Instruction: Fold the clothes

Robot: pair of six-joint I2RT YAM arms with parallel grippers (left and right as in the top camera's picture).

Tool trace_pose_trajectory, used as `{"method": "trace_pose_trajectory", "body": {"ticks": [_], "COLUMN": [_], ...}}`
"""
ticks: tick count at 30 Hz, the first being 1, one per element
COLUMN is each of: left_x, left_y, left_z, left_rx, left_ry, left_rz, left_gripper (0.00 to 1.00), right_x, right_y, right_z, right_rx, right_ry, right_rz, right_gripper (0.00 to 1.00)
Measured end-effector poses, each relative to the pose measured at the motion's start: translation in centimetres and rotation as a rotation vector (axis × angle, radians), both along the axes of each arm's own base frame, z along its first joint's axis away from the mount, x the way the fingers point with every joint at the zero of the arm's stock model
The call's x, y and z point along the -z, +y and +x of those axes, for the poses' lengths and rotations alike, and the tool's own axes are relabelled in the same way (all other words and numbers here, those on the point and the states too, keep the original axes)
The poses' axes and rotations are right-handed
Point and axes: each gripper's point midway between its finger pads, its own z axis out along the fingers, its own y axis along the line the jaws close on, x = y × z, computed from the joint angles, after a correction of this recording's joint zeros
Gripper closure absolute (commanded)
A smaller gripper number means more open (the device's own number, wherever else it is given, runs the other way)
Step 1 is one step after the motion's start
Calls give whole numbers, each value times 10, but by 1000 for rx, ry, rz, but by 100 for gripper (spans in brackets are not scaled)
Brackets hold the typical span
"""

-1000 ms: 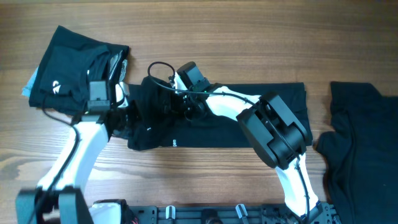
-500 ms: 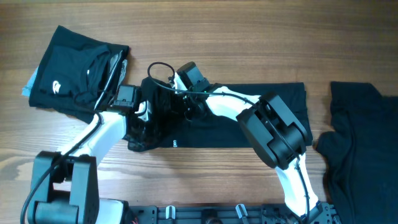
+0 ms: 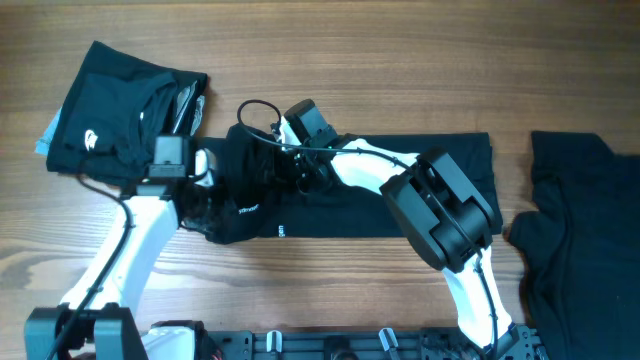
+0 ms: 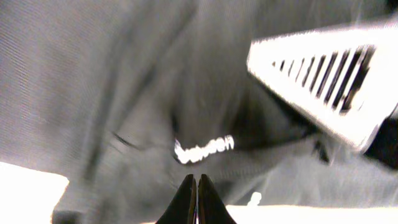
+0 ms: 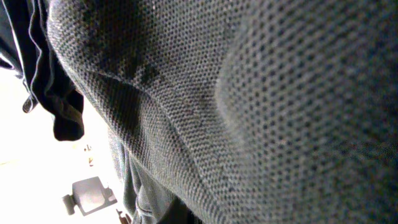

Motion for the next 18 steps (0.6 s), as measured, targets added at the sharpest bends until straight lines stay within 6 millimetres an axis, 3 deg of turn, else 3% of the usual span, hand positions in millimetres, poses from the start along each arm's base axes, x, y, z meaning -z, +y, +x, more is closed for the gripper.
{"method": "trace_pose_trajectory", "body": {"ticks": [3,6,9,13,18], "left_x": [0,20,48,50,49], "left_y": [10,7,-3,-26,-34], "left_z": [16,18,4,-5,-44], "left_rx": [-30,-20,19,90,116], "left_ry": [-54,-5,101,137,290], "left_rz": [16,20,26,-12,-40], "left_gripper": [96,96,96,96,96], "right_x": [0,0,0,0,0], "right_y": [0,0,0,0,0], "right_z": [0,0,0,0,0], "right_rx": [0,0,0,0,0], "right_ry": [0,0,0,0,0], "right_rz": [0,0,0,0,0], "right_gripper": [96,96,96,96,96]}}
